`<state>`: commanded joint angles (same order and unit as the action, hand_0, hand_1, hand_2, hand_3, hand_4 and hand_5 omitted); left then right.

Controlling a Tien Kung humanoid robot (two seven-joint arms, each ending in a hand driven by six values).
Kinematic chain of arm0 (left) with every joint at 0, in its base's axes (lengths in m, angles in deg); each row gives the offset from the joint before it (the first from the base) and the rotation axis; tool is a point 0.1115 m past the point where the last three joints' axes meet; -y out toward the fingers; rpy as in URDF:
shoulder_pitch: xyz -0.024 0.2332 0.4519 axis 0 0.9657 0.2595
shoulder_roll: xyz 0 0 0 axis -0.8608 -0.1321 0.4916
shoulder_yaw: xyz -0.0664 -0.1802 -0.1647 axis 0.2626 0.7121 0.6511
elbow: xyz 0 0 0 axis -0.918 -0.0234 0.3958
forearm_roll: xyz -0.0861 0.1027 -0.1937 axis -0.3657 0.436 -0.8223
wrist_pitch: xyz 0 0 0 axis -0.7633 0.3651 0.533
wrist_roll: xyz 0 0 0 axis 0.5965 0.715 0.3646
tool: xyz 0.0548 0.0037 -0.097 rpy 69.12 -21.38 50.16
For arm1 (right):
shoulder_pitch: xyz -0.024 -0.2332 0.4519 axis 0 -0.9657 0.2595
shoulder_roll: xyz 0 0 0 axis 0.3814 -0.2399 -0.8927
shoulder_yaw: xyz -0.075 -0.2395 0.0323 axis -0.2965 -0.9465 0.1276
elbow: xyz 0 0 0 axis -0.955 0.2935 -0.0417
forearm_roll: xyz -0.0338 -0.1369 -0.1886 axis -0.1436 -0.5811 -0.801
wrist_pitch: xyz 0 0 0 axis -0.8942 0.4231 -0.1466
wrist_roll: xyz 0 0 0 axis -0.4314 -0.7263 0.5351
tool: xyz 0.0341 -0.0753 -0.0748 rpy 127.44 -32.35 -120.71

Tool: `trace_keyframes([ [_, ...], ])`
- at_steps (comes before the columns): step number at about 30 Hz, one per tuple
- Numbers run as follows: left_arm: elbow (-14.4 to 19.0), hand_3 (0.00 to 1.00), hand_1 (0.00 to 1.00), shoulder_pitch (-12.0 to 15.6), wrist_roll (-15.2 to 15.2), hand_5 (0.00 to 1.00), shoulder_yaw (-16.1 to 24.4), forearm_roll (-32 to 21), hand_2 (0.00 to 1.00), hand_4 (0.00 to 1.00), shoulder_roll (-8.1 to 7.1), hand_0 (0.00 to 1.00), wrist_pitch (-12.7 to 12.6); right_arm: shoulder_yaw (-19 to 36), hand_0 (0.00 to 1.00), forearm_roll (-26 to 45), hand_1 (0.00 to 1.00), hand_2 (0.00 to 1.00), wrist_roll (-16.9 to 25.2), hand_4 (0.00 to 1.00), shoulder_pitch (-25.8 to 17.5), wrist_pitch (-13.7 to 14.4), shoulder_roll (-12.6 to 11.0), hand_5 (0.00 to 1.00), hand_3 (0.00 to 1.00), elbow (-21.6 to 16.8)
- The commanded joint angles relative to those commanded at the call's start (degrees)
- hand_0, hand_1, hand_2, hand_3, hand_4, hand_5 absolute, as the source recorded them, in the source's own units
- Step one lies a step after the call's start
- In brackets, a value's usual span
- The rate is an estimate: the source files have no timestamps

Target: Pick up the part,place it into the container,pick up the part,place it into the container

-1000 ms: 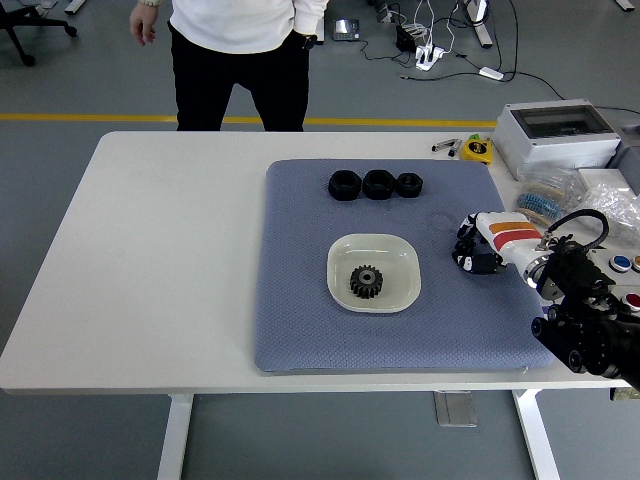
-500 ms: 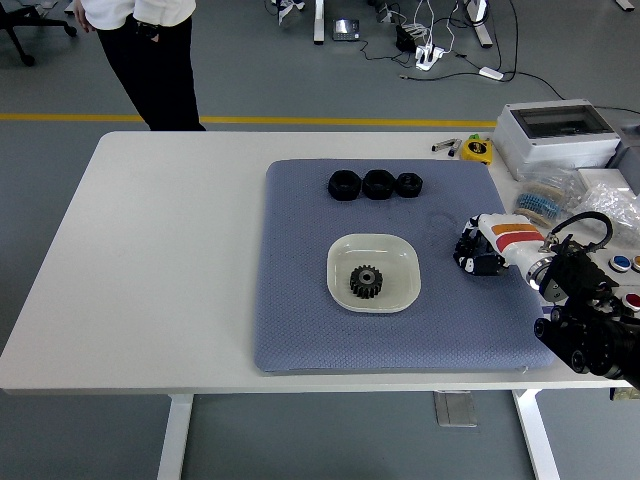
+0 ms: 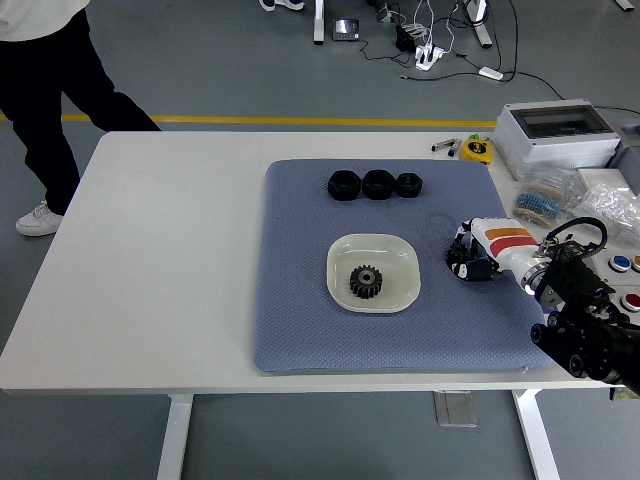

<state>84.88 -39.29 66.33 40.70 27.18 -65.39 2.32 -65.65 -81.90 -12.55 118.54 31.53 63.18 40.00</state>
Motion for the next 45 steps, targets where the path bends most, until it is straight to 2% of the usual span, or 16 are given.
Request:
trace_keyframes([
  [14,-0.05,0.656,0.718,0.37,0.03,0.662,0.25,0.37,0.752,0.682,-0.29,0.706,0.09,5.82,0.002,-4.01,0.103,0.217,0.66,0.834,0.49,0.41,-1.06,0.275,0.407,-2.73],
  [28,-0.11,0.655,0.716,0.20,-0.09,0.663,0.13,0.09,0.750,0.684,-0.36,0.707,0.03,10.73,0.002,-7.52,0.105,0.216,0.69,0.810,0.85,0.25,-1.88,0.310,0.409,-5.82],
  [38,-0.19,0.655,0.715,0.41,0.03,0.664,0.61,0.73,0.750,0.684,-0.42,0.707,0.09,18.53,0.002,-16.33,0.104,0.216,-0.06,0.811,0.68,0.44,-3.02,0.309,0.408,-17.22],
  [45,-0.21,0.654,0.714,0.44,0.01,0.665,0.56,0.58,0.750,0.685,-0.49,0.707,0.04,18.14,0.002,-18.36,0.105,0.217,-1.24,0.814,-0.24,-0.14,-2.30,0.305,0.410,-23.86],
])
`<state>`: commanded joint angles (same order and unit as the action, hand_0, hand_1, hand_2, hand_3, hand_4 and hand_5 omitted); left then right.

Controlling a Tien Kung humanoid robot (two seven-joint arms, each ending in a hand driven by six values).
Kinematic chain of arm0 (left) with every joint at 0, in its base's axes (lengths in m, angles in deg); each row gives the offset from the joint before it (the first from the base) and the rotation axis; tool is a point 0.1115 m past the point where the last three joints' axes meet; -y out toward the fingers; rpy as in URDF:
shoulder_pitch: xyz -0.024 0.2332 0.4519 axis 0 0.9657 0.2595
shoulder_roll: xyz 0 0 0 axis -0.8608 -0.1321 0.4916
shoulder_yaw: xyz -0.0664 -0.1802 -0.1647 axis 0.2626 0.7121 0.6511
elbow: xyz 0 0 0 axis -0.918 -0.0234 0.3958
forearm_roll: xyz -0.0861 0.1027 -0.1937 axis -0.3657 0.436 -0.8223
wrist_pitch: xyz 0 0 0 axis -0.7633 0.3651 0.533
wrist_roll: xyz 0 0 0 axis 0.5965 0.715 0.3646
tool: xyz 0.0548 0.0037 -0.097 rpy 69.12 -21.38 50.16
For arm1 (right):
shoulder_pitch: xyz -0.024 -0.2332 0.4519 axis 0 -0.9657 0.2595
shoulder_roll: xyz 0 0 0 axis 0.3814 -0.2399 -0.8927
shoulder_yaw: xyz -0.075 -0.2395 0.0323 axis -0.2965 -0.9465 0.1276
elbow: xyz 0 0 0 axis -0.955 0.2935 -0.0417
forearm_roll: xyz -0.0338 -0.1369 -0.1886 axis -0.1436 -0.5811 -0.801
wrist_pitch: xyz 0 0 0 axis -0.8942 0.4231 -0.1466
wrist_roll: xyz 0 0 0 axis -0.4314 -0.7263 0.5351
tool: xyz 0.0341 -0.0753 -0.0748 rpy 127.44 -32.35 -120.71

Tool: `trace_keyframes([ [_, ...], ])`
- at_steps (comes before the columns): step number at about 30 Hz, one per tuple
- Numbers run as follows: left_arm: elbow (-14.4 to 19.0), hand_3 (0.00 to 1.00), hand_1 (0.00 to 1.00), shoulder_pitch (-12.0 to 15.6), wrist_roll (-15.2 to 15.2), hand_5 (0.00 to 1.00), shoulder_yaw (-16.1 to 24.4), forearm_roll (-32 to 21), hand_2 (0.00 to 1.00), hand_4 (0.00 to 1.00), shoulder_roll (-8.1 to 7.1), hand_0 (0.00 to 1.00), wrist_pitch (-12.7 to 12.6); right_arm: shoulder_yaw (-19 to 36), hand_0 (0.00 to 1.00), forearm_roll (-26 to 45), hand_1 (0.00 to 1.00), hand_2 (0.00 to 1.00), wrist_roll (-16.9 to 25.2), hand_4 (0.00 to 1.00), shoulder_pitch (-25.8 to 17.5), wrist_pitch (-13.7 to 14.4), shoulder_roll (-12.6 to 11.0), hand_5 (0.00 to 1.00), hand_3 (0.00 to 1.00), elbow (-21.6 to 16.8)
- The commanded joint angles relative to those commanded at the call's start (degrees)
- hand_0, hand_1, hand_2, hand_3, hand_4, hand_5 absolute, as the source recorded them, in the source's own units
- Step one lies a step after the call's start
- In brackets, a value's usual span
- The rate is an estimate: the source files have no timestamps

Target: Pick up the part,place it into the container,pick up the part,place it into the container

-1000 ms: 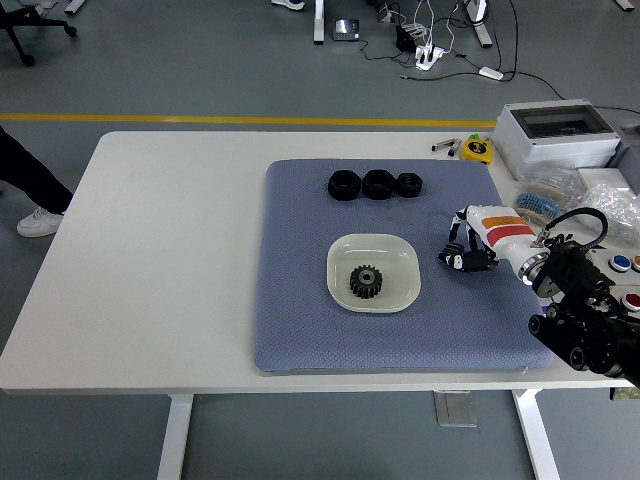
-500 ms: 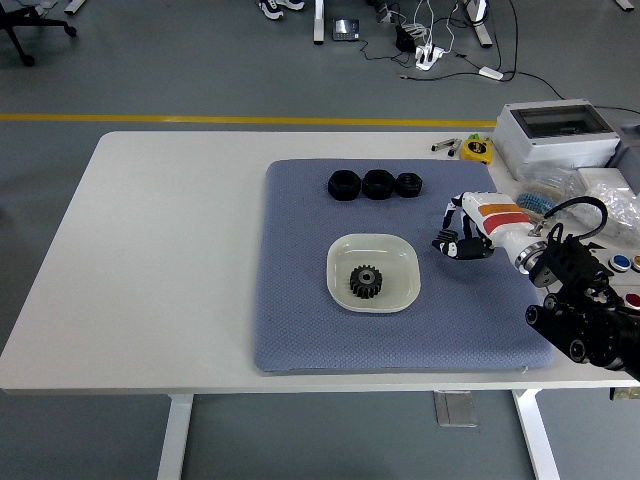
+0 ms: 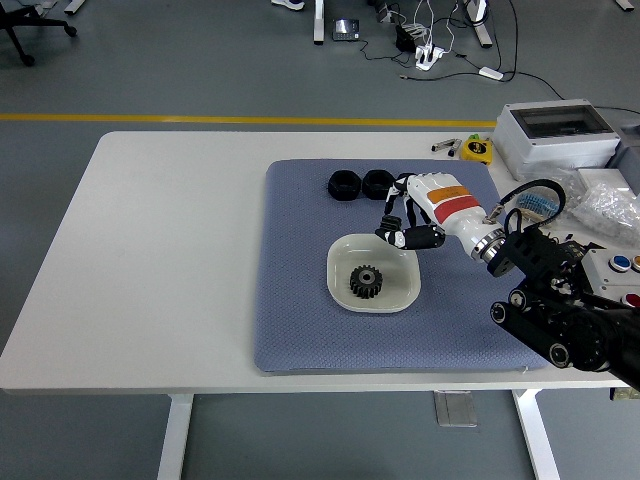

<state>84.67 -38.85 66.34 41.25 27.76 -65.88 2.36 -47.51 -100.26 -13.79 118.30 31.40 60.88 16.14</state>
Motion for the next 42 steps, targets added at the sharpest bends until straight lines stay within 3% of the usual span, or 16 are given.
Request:
trace_keyframes([
  [5,-0.02,0.654,0.714,-0.08,0.01,0.665,0.03,0.03,0.750,0.685,-0.03,0.707,-0.02,-2.32,0.002,-0.92,0.105,0.217,-0.92,0.814,-0.35,-2.01,0.77,0.305,0.410,-2.45],
  [6,-0.02,0.654,0.716,-0.09,0.01,0.664,0.02,0.02,0.750,0.684,-0.03,0.707,-0.02,-2.52,0.002,-1.16,0.109,0.227,-1.03,0.825,-0.37,-2.40,0.83,0.277,0.448,-2.58],
  [11,-0.03,0.654,0.716,-0.10,0.02,0.664,0.11,0.05,0.750,0.684,-0.04,0.707,-0.06,-3.17,0.002,-3.21,0.109,0.227,-0.32,0.825,-0.44,-6.71,1.01,0.277,0.448,-2.99],
  [12,-0.03,0.654,0.715,-0.10,0.04,0.664,0.11,0.11,0.749,0.685,-0.06,0.707,-0.04,-3.05,0.002,-3.65,0.149,0.300,0.05,0.851,-0.46,-7.47,1.08,0.460,0.486,-2.77],
  [14,-0.02,0.654,0.715,-0.09,0.08,0.664,0.16,0.18,0.749,0.685,-0.07,0.707,-0.02,-2.73,0.002,-4.33,0.149,0.300,0.46,0.851,-0.45,-8.56,1.13,0.460,0.486,-2.44],
  [17,0.00,0.654,0.715,0.00,0.12,0.664,0.20,0.29,0.749,0.685,-0.11,0.707,0.01,-2.04,0.002,-5.24,0.149,0.300,0.79,0.851,-0.42,-8.54,1.04,0.460,0.486,-2.25],
  [18,0.00,0.654,0.715,0.03,0.13,0.665,0.22,0.32,0.749,0.685,-0.12,0.707,0.02,-1.84,0.002,-5.42,0.185,0.400,0.85,0.992,-0.40,-8.52,1.04,0.503,0.521,-2.16],
  [26,0.01,0.656,0.715,0.13,0.11,0.663,0.11,0.27,0.749,0.685,-0.14,0.707,0.04,-0.58,0.002,-5.45,0.191,0.430,1.54,0.998,-0.42,-7.85,0.75,0.524,0.540,-1.21],
  [32,-0.01,0.657,0.715,0.06,0.08,0.664,0.08,0.22,0.750,0.685,-0.07,0.706,-0.04,1.10,0.002,-4.28,0.192,0.436,1.64,0.998,-0.74,-5.77,0.10,0.528,0.538,-1.82],
  [38,-0.02,0.656,0.715,0.13,0.04,0.663,-0.06,-0.02,0.751,0.684,-0.10,0.707,-0.11,6.43,0.017,-1.06,0.217,0.442,1.57,0.966,-1.73,-2.52,-1.53,0.511,0.527,-2.42],
  [41,-0.05,0.656,0.715,0.28,0.05,0.663,0.01,-0.03,0.751,0.684,-0.10,0.707,-0.15,9.17,0.017,2.27,0.217,0.442,1.20,0.966,-2.36,-2.81,-2.57,0.511,0.527,-2.04],
  [42,-0.06,0.658,0.715,0.34,0.07,0.663,0.07,0.04,0.751,0.684,-0.10,0.706,-0.14,10.13,0.163,3.63,0.374,0.507,0.54,0.961,-2.55,-3.93,-3.03,0.518,0.535,-1.91],
])
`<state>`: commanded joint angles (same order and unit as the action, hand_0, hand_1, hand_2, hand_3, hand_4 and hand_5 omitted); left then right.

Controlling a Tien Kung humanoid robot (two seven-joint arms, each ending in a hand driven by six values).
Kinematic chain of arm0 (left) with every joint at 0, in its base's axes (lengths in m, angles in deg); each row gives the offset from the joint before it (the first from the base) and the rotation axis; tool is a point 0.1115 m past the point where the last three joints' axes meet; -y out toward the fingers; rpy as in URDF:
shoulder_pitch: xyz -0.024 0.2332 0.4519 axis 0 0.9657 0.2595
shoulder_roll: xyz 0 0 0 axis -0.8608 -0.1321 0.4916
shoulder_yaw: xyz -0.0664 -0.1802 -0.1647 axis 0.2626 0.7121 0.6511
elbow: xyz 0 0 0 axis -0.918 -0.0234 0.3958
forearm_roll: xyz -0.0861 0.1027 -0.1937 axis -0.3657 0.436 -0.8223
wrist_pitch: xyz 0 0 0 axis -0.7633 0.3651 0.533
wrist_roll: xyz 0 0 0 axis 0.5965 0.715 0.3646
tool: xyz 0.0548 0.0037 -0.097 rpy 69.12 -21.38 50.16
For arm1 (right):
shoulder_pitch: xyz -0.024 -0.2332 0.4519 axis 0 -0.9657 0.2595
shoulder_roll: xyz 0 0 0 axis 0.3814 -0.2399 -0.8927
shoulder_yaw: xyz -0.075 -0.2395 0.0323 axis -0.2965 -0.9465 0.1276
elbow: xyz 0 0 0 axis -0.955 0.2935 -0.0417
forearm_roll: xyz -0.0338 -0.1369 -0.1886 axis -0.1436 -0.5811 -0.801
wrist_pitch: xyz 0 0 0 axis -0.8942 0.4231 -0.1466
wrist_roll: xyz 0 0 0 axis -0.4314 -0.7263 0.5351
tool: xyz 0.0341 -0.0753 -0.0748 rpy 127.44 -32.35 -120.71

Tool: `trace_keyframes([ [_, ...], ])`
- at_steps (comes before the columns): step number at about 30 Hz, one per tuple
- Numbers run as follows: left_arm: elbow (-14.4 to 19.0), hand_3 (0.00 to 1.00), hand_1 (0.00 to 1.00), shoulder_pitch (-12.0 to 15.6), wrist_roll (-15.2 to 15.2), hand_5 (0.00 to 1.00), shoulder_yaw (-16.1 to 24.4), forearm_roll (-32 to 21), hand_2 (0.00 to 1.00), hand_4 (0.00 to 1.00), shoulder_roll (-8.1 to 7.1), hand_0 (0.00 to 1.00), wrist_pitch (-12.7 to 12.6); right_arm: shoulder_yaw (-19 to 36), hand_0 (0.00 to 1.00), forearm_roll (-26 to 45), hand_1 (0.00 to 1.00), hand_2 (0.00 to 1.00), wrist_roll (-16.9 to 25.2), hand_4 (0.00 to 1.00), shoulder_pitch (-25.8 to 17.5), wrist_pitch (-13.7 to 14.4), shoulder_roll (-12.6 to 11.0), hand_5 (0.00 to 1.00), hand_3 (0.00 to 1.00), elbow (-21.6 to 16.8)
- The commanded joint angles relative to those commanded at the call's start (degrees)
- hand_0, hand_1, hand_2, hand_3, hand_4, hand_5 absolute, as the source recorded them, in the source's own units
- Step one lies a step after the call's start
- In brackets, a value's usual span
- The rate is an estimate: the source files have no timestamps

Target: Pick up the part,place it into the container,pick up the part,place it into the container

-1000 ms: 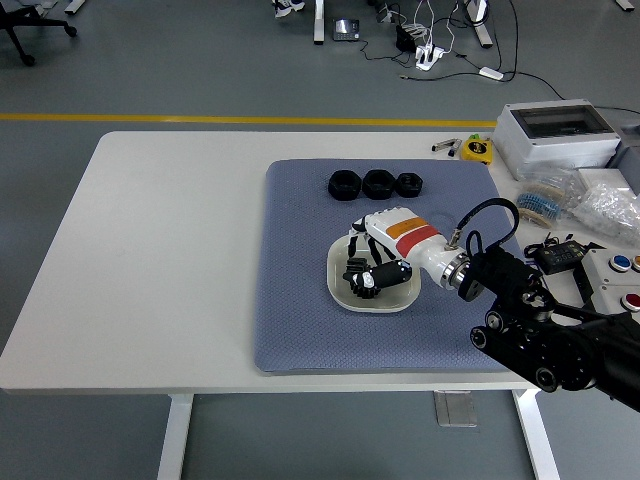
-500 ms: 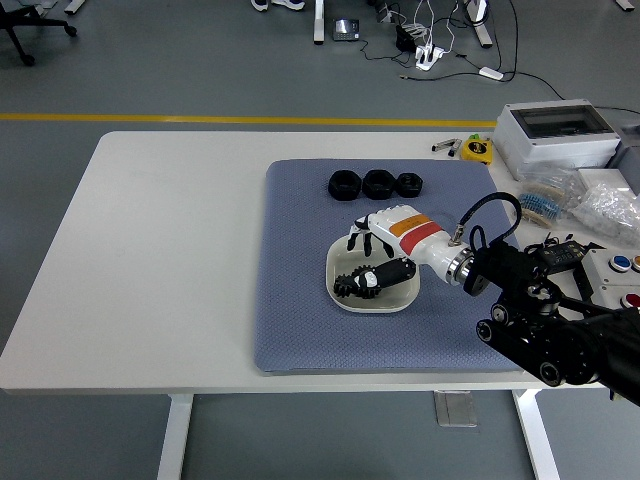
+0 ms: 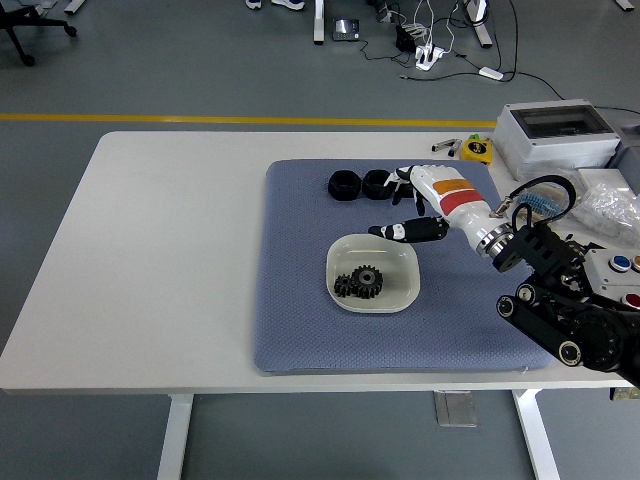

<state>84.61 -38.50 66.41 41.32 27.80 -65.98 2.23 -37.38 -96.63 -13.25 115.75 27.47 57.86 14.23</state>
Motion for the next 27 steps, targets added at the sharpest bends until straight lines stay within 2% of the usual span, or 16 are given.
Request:
trace_keyframes([
  [1,0.00,0.658,0.715,0.05,0.02,0.663,0.04,0.05,0.751,0.684,0.00,0.706,0.01,0.60,0.163,0.87,0.374,0.507,-0.60,0.961,-0.11,-1.01,-0.35,0.518,0.535,0.10],
  [5,-0.02,0.658,0.715,0.26,0.05,0.663,0.08,0.07,0.751,0.684,-0.03,0.706,0.00,3.37,0.163,6.13,0.374,0.507,-2.25,0.961,-1.07,-9.31,-2.93,0.518,0.535,0.77],
  [6,-0.03,0.656,0.716,0.35,0.03,0.664,0.07,-0.04,0.751,0.685,-0.04,0.707,-0.02,4.04,0.383,8.48,0.554,0.685,-2.35,0.998,-1.60,-11.22,-3.81,0.609,0.603,0.75],
  [11,-0.12,0.656,0.716,0.84,-0.11,0.664,0.12,-0.16,0.751,0.685,-0.04,0.707,-0.07,6.79,0.383,20.61,0.554,0.685,-4.07,0.998,-4.46,-18.37,-7.55,0.609,0.603,-0.05],
  [12,-0.13,0.656,0.714,0.92,-0.14,0.664,0.13,-0.14,0.751,0.685,-0.05,0.706,-0.05,6.95,0.608,22.84,0.678,0.767,-4.21,0.998,-4.76,-18.73,-7.86,0.705,0.712,-0.03],
  [16,-0.18,0.656,0.714,1.50,-0.07,0.664,0.69,0.68,0.751,0.685,-0.01,0.706,0.07,6.89,0.608,32.42,0.678,0.767,-5.78,0.998,-6.22,-20.99,-9.16,0.705,0.712,1.87],
  [18,-0.18,0.654,0.714,1.66,-0.01,0.667,0.90,1.03,0.751,0.683,0.05,0.705,0.10,6.72,0.638,36.99,0.695,0.778,-5.91,0.998,-7.12,-21.61,-9.82,0.725,0.724,2.60],
  [23,-0.20,0.654,0.714,1.72,0.14,0.667,1.36,1.67,0.751,0.683,0.17,0.705,0.06,4.82,0.638,48.29,0.695,0.778,-6.05,0.998,-9.10,-22.21,-12.08,0.725,0.724,2.84],
  [27,-0.20,0.654,0.709,1.55,0.21,0.667,1.39,1.77,0.749,0.682,0.30,0.706,-0.01,4.99,0.633,51.25,0.692,0.774,-5.29,0.998,-10.35,-22.82,-13.26,0.736,0.719,3.03],
])
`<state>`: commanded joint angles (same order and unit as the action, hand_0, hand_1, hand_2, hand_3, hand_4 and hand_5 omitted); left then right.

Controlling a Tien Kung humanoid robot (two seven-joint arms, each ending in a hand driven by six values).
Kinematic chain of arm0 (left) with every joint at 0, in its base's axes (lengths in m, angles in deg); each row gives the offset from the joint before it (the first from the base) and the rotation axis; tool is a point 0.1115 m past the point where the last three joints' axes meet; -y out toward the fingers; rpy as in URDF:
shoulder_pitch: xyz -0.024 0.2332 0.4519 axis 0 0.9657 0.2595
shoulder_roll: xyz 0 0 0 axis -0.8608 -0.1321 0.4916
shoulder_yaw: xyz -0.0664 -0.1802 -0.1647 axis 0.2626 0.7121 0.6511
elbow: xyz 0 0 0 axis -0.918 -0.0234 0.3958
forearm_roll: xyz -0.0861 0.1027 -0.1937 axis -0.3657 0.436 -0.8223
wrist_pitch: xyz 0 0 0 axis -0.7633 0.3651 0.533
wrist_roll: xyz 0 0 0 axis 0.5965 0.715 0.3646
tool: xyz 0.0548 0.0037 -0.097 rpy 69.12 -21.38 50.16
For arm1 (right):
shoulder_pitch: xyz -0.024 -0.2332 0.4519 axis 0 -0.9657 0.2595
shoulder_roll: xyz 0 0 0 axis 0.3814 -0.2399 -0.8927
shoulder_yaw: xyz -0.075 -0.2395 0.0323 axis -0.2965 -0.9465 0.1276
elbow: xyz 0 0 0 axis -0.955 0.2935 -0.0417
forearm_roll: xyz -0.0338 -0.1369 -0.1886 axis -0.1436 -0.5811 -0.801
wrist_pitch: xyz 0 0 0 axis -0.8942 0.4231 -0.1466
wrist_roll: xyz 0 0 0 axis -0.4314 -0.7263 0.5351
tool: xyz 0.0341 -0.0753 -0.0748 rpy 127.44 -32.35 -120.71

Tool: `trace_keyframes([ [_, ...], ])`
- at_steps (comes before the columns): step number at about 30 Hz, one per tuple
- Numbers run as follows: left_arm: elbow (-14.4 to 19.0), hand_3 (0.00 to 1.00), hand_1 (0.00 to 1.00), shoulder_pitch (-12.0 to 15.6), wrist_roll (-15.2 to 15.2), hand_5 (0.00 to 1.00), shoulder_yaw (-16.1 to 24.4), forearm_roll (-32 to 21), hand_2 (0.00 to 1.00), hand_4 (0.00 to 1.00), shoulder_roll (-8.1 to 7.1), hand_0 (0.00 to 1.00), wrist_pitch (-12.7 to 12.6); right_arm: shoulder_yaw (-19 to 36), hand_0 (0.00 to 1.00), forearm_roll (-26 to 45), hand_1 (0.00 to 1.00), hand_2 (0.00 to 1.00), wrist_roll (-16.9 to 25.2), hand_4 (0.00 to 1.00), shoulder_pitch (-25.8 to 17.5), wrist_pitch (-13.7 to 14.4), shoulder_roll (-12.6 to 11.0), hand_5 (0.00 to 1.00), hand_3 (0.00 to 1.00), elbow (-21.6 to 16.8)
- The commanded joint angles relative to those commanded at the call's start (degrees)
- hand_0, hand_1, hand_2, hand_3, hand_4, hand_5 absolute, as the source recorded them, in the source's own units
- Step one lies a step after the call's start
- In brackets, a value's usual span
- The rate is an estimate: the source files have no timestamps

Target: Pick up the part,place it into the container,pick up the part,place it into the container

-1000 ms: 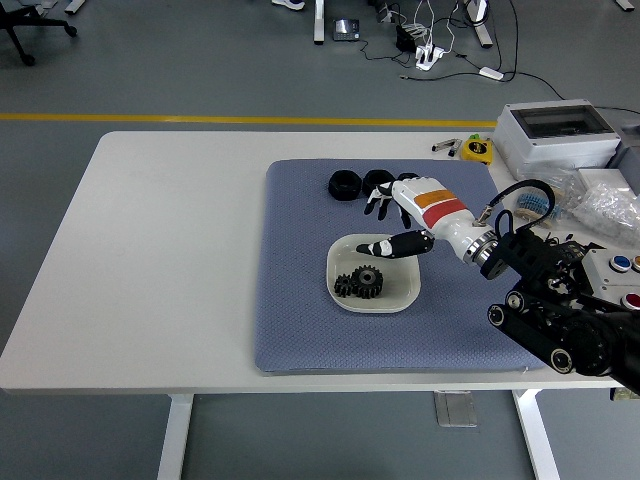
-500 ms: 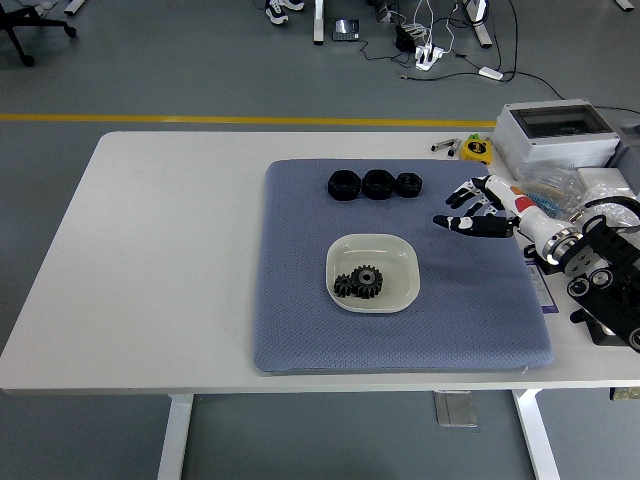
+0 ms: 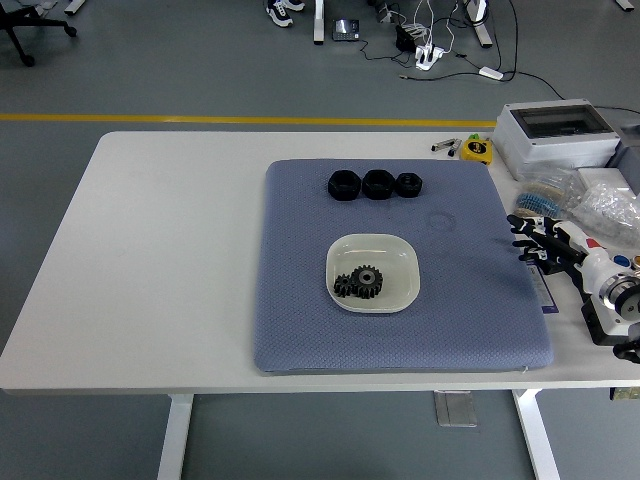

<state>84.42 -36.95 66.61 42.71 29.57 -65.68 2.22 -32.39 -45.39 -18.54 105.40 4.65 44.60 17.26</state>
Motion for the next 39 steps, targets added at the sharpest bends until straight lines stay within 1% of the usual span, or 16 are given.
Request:
trace_keyframes([
  [2,-0.02,0.654,0.709,-0.06,-0.06,0.667,-0.11,-0.18,0.749,0.682,0.03,0.706,-0.05,0.59,0.633,1.44,0.692,0.774,0.48,0.998,-0.58,-0.79,-0.47,0.736,0.719,-0.38],
  [3,-0.03,0.655,0.709,-0.08,-0.08,0.667,-0.14,-0.23,0.748,0.681,0.04,0.705,-0.06,0.75,0.626,1.71,0.690,0.770,0.61,0.998,-0.71,-0.99,-0.58,0.708,0.715,-0.50],
  [6,-0.07,0.655,0.709,-0.19,-0.22,0.667,-0.41,-0.76,0.748,0.681,0.12,0.705,-0.18,2.14,0.626,4.17,0.690,0.770,1.12,0.998,-1.49,-2.33,-0.96,0.708,0.715,-1.50],
  [8,-0.08,0.655,0.709,-0.23,-0.32,0.667,-0.64,-1.18,0.748,0.681,0.17,0.705,-0.27,2.73,0.626,5.10,0.690,0.770,1.08,0.998,-1.74,-2.63,-0.94,0.708,0.715,-1.73],
  [9,-0.08,0.655,0.708,-0.26,-0.36,0.668,-0.75,-1.44,0.749,0.680,0.20,0.705,-0.32,3.02,0.627,5.51,0.689,0.769,1.02,0.998,-1.83,-2.76,-0.88,0.729,0.714,-1.71],
  [21,-0.09,0.653,0.706,-0.55,-0.72,0.671,-1.73,-2.91,0.748,0.678,0.38,0.704,-0.53,4.61,0.627,8.05,0.690,0.768,0.96,0.998,-2.94,-2.85,-0.61,0.746,0.710,-1.86],
  [26,-0.08,0.653,0.706,-0.79,-0.82,0.671,-1.98,-3.16,0.748,0.678,0.42,0.704,-0.53,5.82,0.627,10.36,0.690,0.768,1.63,0.998,-3.80,-2.30,-0.72,0.746,0.710,-2.59],
  [30,-0.07,0.654,0.706,-0.95,-0.99,0.673,-2.43,-3.87,0.747,0.676,0.45,0.705,-0.65,8.06,0.640,12.89,0.697,0.769,2.77,0.998,-5.21,-0.91,-1.09,0.756,0.712,-4.42],
  [35,-0.11,0.653,0.705,-1.14,-1.09,0.674,-2.54,-4.02,0.747,0.675,0.59,0.702,-0.73,11.86,0.655,15.04,0.703,0.774,4.57,0.998,-7.35,1.31,-1.41,0.765,0.716,-8.79],
  [39,-0.14,0.652,0.705,-1.20,-1.17,0.674,-2.58,-4.07,0.746,0.675,0.61,0.702,-0.75,14.50,0.660,14.91,0.708,0.776,5.08,0.998,-9.03,2.13,-1.31,0.766,0.724,-12.43],
])
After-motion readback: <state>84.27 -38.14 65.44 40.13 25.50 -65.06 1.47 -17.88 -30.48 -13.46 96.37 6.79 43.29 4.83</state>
